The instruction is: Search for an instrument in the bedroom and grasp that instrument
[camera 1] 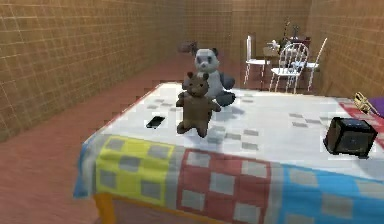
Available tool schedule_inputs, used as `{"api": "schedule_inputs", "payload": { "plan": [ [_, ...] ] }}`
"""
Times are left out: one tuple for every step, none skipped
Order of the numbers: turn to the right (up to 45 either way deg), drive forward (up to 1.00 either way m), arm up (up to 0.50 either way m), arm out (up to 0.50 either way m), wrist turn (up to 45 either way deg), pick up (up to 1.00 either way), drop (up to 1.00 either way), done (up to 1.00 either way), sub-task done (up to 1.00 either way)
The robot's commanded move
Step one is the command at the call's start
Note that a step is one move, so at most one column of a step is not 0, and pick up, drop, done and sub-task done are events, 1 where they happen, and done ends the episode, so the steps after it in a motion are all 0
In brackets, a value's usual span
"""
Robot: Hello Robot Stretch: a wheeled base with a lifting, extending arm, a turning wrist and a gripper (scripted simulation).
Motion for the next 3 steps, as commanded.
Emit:
{"api": "schedule_inputs", "payload": {
  "plan": [
    [45.0, 0.00, 0.00, 0.00, 0.0, 0.00, 0.00, 0.00, 0.00],
    [33.0, 0.00, 0.00, 0.00, 0.0, 0.00, 0.00, 0.00, 0.00],
    [0.0, 0.95, 0.00, 0.00, 0.0, 0.00, 0.00, 0.00, 0.00]
  ]
}}
